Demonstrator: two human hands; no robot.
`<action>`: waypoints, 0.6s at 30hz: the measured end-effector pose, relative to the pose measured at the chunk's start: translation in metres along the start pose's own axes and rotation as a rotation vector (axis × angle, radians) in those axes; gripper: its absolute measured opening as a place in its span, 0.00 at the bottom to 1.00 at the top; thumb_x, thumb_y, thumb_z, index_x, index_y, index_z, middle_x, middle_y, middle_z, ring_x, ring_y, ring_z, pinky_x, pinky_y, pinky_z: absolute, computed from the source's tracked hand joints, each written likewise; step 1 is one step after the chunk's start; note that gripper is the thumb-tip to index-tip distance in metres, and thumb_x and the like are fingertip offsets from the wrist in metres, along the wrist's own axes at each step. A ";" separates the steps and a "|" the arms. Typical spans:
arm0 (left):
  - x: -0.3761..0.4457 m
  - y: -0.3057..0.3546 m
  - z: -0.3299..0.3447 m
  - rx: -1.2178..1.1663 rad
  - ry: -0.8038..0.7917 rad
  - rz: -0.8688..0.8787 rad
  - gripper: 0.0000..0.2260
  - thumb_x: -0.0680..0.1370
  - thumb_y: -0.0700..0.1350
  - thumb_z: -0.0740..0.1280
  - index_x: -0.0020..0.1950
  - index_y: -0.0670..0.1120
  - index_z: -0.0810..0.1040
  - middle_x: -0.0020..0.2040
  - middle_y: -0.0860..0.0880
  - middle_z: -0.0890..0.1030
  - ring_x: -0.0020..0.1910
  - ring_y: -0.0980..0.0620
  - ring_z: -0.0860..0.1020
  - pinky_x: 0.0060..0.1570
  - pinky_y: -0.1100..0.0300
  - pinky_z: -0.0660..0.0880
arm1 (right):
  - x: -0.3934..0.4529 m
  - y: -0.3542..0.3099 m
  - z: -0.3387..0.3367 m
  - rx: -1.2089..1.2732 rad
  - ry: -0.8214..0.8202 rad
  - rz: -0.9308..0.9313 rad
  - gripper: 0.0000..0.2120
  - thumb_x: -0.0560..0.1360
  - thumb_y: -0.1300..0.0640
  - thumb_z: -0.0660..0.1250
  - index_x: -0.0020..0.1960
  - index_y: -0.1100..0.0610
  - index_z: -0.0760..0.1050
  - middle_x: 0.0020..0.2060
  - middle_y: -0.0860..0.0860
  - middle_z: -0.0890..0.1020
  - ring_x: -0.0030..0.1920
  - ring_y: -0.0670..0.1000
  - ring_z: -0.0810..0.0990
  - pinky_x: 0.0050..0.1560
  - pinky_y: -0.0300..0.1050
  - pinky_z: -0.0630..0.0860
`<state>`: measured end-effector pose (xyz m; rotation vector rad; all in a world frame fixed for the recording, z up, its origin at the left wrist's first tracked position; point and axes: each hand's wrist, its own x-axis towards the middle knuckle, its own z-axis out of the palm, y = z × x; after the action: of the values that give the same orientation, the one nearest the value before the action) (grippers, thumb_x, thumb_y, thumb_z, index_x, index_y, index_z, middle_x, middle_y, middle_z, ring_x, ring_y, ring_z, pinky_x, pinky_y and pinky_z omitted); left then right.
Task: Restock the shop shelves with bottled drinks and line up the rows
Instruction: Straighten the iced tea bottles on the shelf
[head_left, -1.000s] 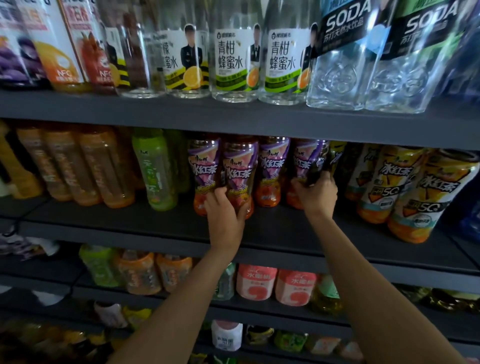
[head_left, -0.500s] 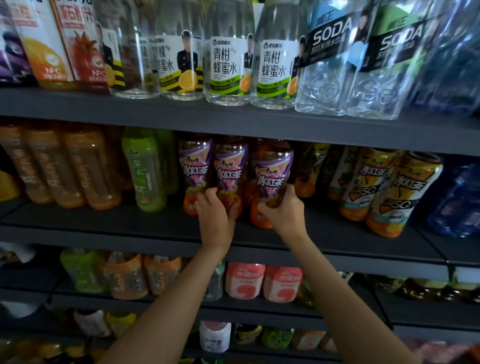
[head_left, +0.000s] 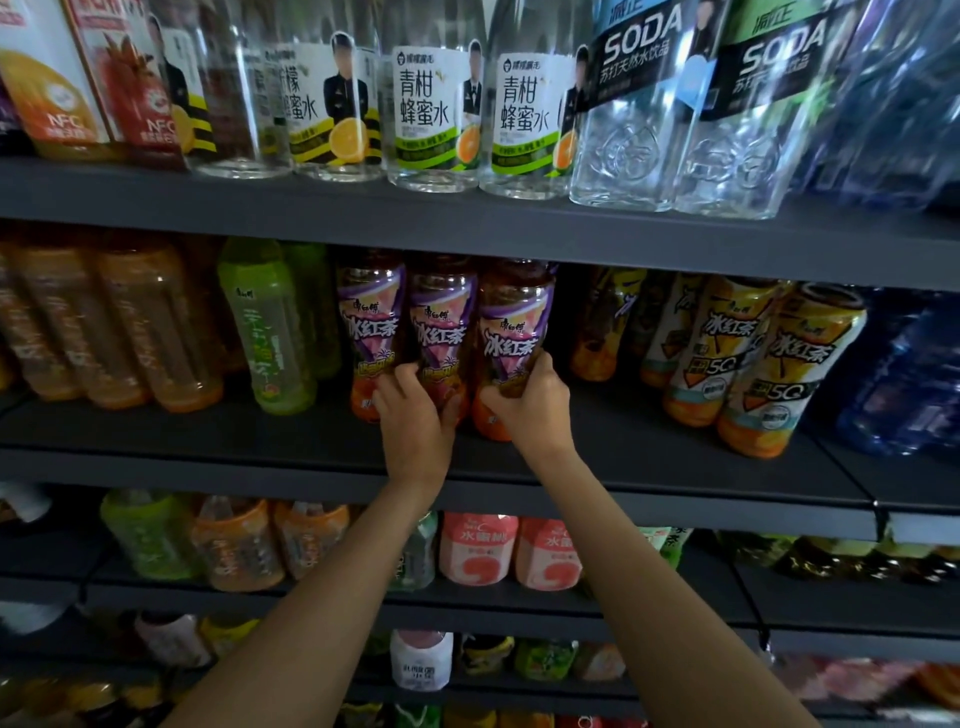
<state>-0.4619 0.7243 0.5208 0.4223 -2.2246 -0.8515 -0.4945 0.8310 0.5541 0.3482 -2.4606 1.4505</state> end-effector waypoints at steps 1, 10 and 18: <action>0.000 0.000 0.000 0.003 -0.001 -0.005 0.23 0.74 0.44 0.69 0.64 0.40 0.64 0.63 0.39 0.66 0.61 0.43 0.65 0.56 0.57 0.64 | 0.000 0.002 -0.003 0.021 -0.023 0.010 0.25 0.69 0.57 0.72 0.60 0.64 0.67 0.54 0.56 0.77 0.56 0.55 0.77 0.56 0.50 0.76; 0.001 0.000 0.002 0.002 0.016 -0.014 0.23 0.74 0.45 0.69 0.63 0.41 0.64 0.63 0.41 0.66 0.62 0.46 0.65 0.55 0.61 0.64 | 0.059 0.057 -0.046 0.073 0.280 0.385 0.28 0.72 0.57 0.70 0.67 0.66 0.63 0.64 0.62 0.70 0.65 0.61 0.69 0.64 0.50 0.67; 0.001 -0.003 0.004 0.031 0.037 0.020 0.22 0.74 0.45 0.69 0.62 0.40 0.65 0.61 0.40 0.67 0.60 0.44 0.66 0.54 0.62 0.62 | 0.109 0.073 -0.039 -0.044 0.197 0.373 0.32 0.69 0.57 0.72 0.67 0.62 0.62 0.64 0.61 0.70 0.64 0.62 0.70 0.63 0.51 0.70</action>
<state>-0.4657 0.7235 0.5174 0.4266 -2.2068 -0.7943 -0.6171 0.8917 0.5501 -0.2671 -2.4791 1.4771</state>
